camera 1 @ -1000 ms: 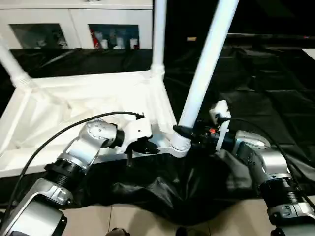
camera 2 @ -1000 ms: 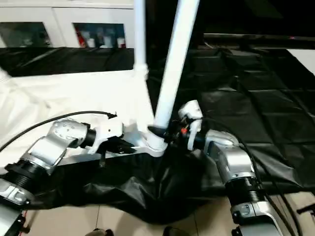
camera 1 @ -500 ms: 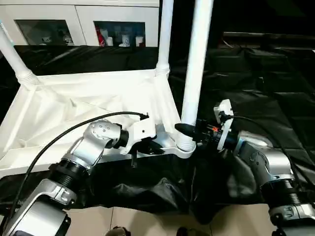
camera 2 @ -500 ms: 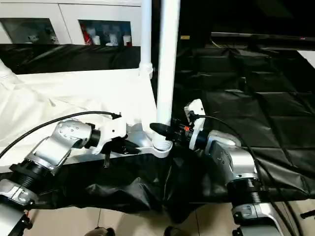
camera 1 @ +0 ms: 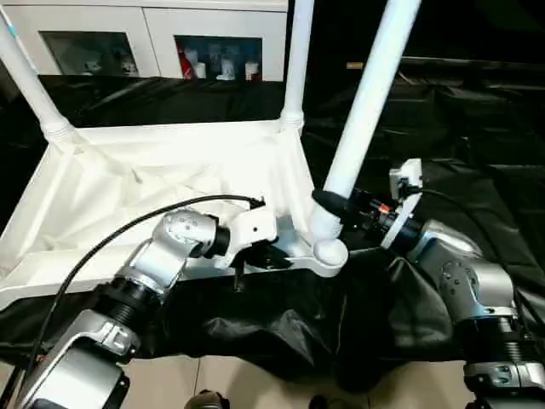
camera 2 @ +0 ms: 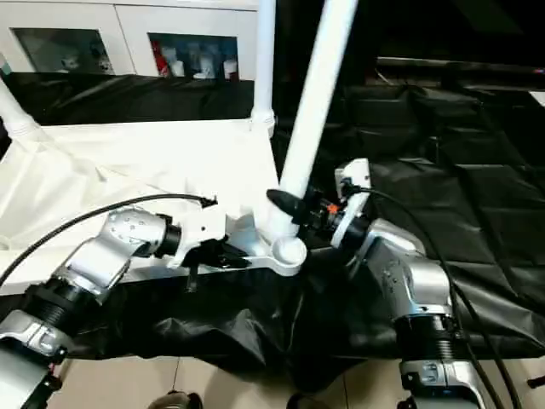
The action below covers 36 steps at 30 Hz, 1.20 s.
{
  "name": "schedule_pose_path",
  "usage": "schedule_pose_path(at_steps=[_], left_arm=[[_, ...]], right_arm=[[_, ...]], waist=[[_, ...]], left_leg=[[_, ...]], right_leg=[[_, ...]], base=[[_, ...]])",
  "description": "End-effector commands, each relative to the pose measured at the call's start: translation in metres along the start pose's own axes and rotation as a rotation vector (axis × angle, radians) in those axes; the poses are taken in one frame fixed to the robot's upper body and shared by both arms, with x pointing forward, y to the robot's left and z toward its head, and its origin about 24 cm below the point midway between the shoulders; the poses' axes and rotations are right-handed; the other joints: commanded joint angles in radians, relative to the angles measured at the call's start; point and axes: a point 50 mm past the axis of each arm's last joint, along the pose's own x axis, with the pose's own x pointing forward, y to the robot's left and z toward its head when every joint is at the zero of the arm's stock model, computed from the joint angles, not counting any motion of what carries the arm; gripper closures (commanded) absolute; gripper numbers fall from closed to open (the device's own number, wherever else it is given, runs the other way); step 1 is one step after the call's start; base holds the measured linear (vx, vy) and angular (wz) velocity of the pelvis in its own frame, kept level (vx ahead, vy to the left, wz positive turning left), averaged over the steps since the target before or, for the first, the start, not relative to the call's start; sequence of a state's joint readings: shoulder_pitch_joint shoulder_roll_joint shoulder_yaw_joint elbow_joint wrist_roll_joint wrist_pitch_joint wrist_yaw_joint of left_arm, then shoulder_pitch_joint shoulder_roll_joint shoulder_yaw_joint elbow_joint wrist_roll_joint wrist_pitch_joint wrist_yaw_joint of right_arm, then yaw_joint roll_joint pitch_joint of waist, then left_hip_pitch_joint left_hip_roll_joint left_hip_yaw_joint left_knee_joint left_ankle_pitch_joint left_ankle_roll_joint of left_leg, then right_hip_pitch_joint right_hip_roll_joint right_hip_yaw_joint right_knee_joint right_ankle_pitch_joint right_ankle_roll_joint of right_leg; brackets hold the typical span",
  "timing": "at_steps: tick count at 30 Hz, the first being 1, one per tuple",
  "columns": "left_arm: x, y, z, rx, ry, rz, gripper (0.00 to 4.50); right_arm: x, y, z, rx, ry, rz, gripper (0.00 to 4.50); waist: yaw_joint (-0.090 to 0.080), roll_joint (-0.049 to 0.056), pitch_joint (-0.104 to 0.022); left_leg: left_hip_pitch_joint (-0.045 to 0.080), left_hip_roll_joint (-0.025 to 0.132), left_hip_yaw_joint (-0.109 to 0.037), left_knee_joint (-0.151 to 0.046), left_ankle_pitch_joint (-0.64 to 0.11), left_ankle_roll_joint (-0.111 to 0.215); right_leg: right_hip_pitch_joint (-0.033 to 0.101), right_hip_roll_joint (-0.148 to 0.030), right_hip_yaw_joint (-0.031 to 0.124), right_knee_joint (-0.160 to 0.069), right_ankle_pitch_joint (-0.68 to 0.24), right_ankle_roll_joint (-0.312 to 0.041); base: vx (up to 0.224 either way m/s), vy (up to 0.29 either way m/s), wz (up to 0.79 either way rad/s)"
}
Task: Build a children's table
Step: Insert table leg to table base
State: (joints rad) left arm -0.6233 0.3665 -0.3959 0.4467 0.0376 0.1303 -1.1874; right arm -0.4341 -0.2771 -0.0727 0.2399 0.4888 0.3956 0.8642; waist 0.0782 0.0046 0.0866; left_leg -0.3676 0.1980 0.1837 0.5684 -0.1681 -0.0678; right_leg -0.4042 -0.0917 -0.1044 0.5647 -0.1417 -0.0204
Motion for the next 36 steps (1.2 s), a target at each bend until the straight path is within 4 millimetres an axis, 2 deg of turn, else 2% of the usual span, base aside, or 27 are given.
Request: schedule_pose_path(at_steps=[1,3,8,10,12,15,17,18,19,20,23,24,29,32,36], left_arm=[[-0.002,0.005,0.016,0.038,-0.052,-0.002,3.93],[-0.008,0.009,0.026,0.059,-0.113,0.008,3.91],[-0.029,0.020,0.054,0.048,-0.313,0.057,3.51],[-0.044,0.031,0.065,-0.024,-0.407,0.117,3.38],[-0.049,0.038,0.068,-0.054,-0.428,0.167,3.15],[-0.057,0.064,0.074,-0.150,-0.431,0.410,3.15],[-0.053,0.070,0.086,-0.143,-0.456,0.493,3.15],[-0.051,0.070,0.090,-0.147,-0.468,0.496,3.15],[-0.046,0.069,0.101,-0.170,-0.505,0.495,3.15],[-0.038,0.067,0.113,-0.174,-0.525,0.493,3.15],[-0.028,0.064,0.127,-0.149,-0.535,0.496,3.15],[-0.017,0.059,0.144,-0.134,-0.583,0.474,3.15],[-0.012,0.052,0.166,-0.138,-0.667,0.433,3.15],[-0.013,0.051,0.167,-0.135,-0.663,0.436,3.15],[-0.019,0.060,0.150,-0.141,-0.595,0.532,3.15]], right_arm=[[0.000,0.001,0.012,-0.013,-0.036,0.004,2.62],[0.000,0.001,0.014,-0.023,-0.032,-0.008,2.62],[-0.001,-0.004,0.015,-0.044,-0.002,-0.025,2.62],[-0.002,-0.005,0.016,-0.062,0.021,-0.026,2.62],[-0.001,-0.005,0.017,-0.069,0.029,-0.028,2.62],[0.002,-0.004,0.017,-0.089,0.051,-0.029,2.62],[0.006,-0.003,0.013,-0.103,0.078,-0.038,2.62],[0.007,-0.003,0.012,-0.109,0.086,-0.043,2.62],[0.009,-0.004,0.009,-0.124,0.110,-0.056,2.62],[0.011,-0.005,0.006,-0.144,0.139,-0.067,2.62],[0.013,-0.006,0.002,-0.162,0.174,-0.074,2.62],[0.016,-0.005,-0.002,-0.175,0.199,-0.075,2.62],[0.017,-0.005,-0.003,-0.175,0.205,-0.082,2.62],[0.017,-0.006,-0.003,-0.177,0.205,-0.087,2.62],[0.017,-0.009,0.000,-0.181,0.201,-0.094,2.62]], waist=[[-0.003,0.004,-0.088],[0.001,0.004,-0.091],[0.008,0.001,-0.089],[0.008,-0.001,-0.088],[0.006,-0.002,-0.088],[0.005,-0.006,-0.092],[0.007,-0.004,-0.093],[0.009,-0.005,-0.096],[0.010,-0.005,-0.097],[0.010,-0.007,-0.101],[0.012,-0.008,-0.105],[0.013,-0.008,-0.104],[0.015,-0.014,-0.102],[0.012,-0.016,-0.100],[0.010,-0.015,-0.099]], left_leg=[[0.014,0.037,-0.008,-0.058,-0.159,0.050],[0.014,0.036,-0.007,-0.056,-0.158,0.047],[0.010,0.032,-0.004,-0.052,-0.180,0.033],[0.012,0.028,-0.002,-0.049,-0.193,0.030],[0.011,0.026,-0.001,-0.047,-0.189,0.031],[0.011,0.025,-0.003,-0.043,-0.183,0.036],[0.012,0.027,-0.004,-0.042,-0.175,0.038],[0.008,0.029,-0.006,-0.042,-0.160,0.038],[0.009,0.031,-0.005,-0.041,-0.151,0.038],[0.007,0.031,-0.004,-0.037,-0.123,0.049],[0.004,0.031,-0.002,-0.032,-0.096,0.070],[0.004,0.029,-0.002,-0.031,-0.094,0.075],[0.000,0.026,-0.001,-0.028,-0.106,0.092],[0.000,0.024,0.000,-0.027,-0.123,0.091],[0.002,0.024,-0.001,-0.027,-0.137,0.082]], right_leg=[[0.057,-0.060,0.055,-0.039,-0.188,-0.233],[0.058,-0.061,0.056,-0.039,-0.197,-0.232],[0.057,-0.061,0.057,-0.037,-0.227,-0.236],[0.057,-0.059,0.056,-0.042,-0.275,-0.221],[0.058,-0.057,0.055,-0.044,-0.305,-0.203],[0.057,-0.053,0.053,-0.046,-0.318,-0.180],[0.056,-0.053,0.051,-0.046,-0.307,-0.178],[0.059,-0.055,0.052,-0.041,-0.283,-0.185],[0.058,-0.055,0.053,-0.038,-0.262,-0.194],[0.059,-0.055,0.054,-0.031,-0.206,-0.219],[0.061,-0.056,0.055,-0.025,-0.150,-0.243],[0.060,-0.055,0.055,-0.027,-0.150,-0.243],[0.065,-0.057,0.052,-0.032,-0.197,-0.226],[0.062,-0.054,0.051,-0.039,-0.246,-0.206],[0.058,-0.051,0.050,-0.042,-0.283,-0.185]], base=[[0.000,0.000,0.00],[0.000,0.000,0.00],[0.000,0.000,0.00],[0.000,0.000,0.00],[0.000,0.000,0.00],[0.000,0.000,0.00],[0.000,0.000,0.00],[0.000,0.000,0.00],[0.000,0.000,0.00],[0.000,0.000,0.00],[0.000,0.000,0.00],[0.000,0.000,0.00],[0.000,0.000,0.00],[0.000,0.000,0.00],[0.000,0.000,0.00]])
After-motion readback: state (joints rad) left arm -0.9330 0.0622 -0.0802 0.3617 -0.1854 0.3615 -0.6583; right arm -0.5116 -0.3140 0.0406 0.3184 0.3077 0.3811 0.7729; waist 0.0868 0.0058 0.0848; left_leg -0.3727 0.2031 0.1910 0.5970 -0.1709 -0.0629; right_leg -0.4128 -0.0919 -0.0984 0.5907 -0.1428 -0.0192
